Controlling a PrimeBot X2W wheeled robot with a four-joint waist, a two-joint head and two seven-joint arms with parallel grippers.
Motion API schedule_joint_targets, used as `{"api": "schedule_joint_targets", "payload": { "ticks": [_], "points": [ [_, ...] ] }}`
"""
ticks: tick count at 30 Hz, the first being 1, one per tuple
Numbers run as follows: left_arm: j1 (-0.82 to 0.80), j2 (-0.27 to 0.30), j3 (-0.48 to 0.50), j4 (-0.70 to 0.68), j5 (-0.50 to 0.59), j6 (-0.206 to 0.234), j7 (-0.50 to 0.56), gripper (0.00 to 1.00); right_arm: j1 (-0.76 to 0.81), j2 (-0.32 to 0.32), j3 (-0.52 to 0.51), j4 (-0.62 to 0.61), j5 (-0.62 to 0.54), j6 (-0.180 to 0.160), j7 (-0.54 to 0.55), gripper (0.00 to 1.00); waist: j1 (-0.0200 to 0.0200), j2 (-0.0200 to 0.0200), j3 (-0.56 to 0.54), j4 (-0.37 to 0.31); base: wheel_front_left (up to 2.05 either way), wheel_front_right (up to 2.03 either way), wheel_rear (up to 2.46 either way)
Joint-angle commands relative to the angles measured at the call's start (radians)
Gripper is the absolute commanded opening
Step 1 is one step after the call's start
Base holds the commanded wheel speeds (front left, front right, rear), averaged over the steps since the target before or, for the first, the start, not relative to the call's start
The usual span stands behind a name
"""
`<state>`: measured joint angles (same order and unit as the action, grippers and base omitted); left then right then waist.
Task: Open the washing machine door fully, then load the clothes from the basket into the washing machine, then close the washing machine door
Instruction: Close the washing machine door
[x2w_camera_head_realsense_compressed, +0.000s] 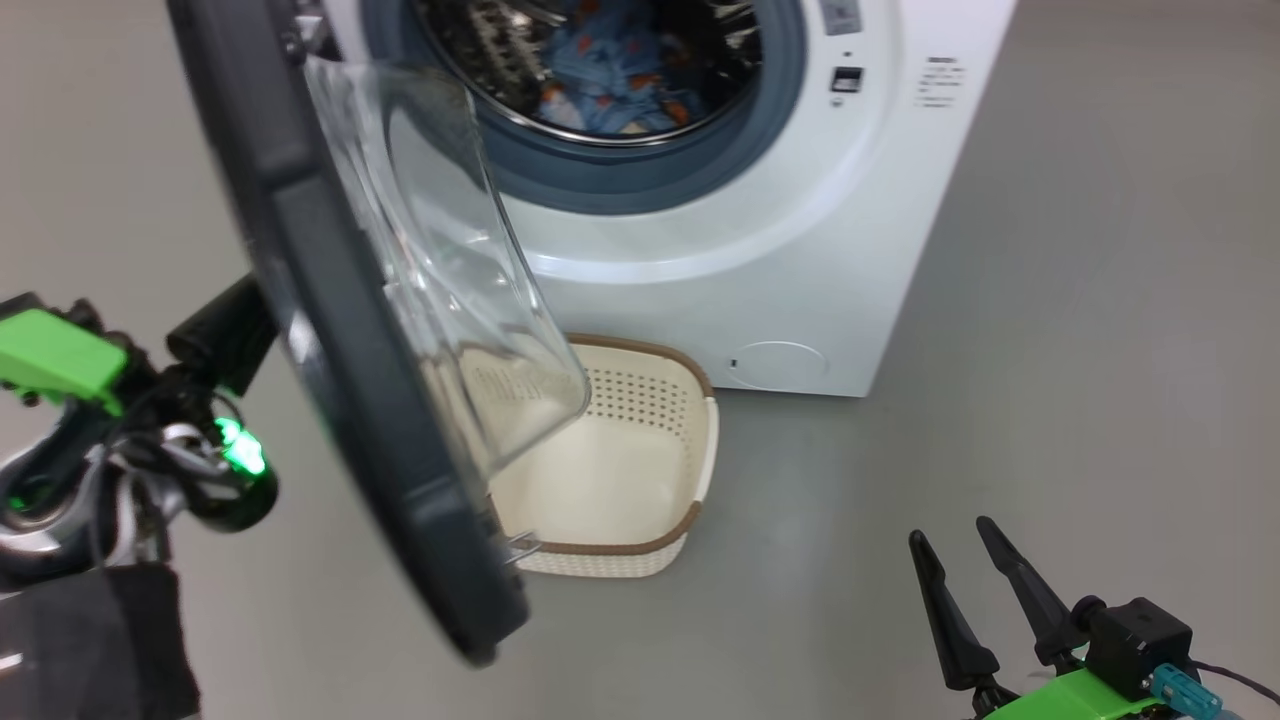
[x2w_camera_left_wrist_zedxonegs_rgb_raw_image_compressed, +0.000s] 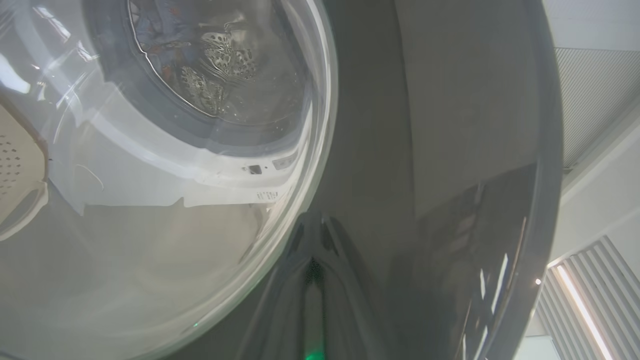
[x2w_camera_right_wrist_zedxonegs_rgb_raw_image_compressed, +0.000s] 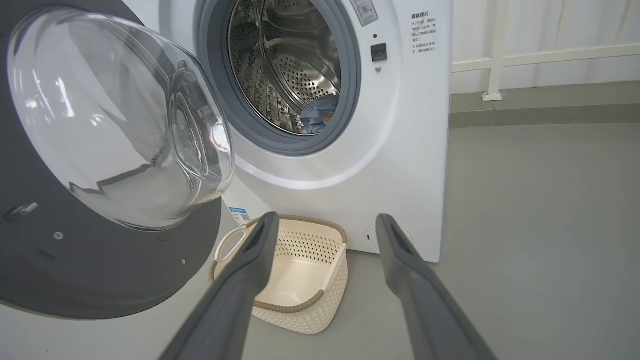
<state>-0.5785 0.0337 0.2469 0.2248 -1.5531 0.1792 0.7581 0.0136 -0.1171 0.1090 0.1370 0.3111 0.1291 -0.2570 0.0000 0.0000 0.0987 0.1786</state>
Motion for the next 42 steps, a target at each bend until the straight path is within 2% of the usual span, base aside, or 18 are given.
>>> {"api": "schedule_joint_targets", "payload": {
  "ticks": [1, 9, 10, 16, 21, 27, 35, 40, 42],
  "points": [
    [-0.057, 0.017, -0.026, -0.027, -0.037, -0.033, -0.028, 0.00, -0.032, 0.001, 0.023, -0.018, 0.010, 0.002, -0.005, 1.00, 0.0000, 0.0000, 0.002, -0.044, 0.00, 0.00, 0.00],
    [-0.095, 0.017, -0.189, 0.081, -0.131, -0.139, -0.222, 0.00, -0.047, 0.000, 0.043, -0.011, 0.013, 0.002, -0.005, 1.00, 0.0000, 0.0000, 0.000, -0.096, 0.00, 0.00, 0.00],
    [-0.095, 0.017, -0.189, 0.081, -0.131, -0.139, -0.222, 0.00, -0.047, 0.000, 0.043, -0.011, 0.013, 0.002, -0.005, 1.00, 0.0000, 0.0000, 0.000, -0.096, 0.00, 0.00, 0.00],
    [-0.147, 0.017, -0.267, 0.207, -0.166, -0.224, -0.332, 0.00, -0.057, -0.010, 0.061, -0.007, 0.015, 0.002, -0.005, 1.00, 0.0000, 0.0000, -0.009, -0.136, 0.00, 0.00, 0.00],
    [-0.193, 0.017, -0.307, 0.296, -0.193, -0.266, -0.383, 0.00, -0.052, -0.016, 0.063, -0.002, 0.016, 0.002, -0.005, 1.00, 0.0000, 0.0000, -0.020, -0.164, 0.00, 0.00, 0.00],
    [-0.225, 0.017, -0.342, 0.373, -0.225, -0.294, -0.410, 0.00, -0.043, -0.015, 0.064, 0.000, 0.017, 0.002, -0.005, 1.00, 0.0000, 0.0000, -0.031, -0.187, 0.00, 0.00, 0.00],
    [-0.250, 0.017, -0.356, 0.445, -0.221, -0.308, -0.438, 0.00, -0.039, -0.013, 0.060, 0.002, 0.017, 0.002, -0.005, 1.00, 0.0000, 0.0000, -0.043, -0.200, 0.00, 0.00, 0.00],
    [-0.252, 0.019, -0.360, 0.470, -0.194, -0.309, -0.460, 0.00, -0.034, -0.005, 0.059, 0.004, 0.015, 0.002, -0.005, 1.00, 0.0000, 0.0000, -0.053, -0.201, 0.00, 0.00, 0.00],
    [-0.248, 0.037, -0.380, 0.473, -0.147, -0.309, -0.478, 0.00, -0.032, -0.001, 0.058, 0.003, 0.015, 0.002, -0.005, 1.00, 0.0000, 0.0000, -0.056, -0.200, 0.00, 0.00, 0.00]
  ]
}}
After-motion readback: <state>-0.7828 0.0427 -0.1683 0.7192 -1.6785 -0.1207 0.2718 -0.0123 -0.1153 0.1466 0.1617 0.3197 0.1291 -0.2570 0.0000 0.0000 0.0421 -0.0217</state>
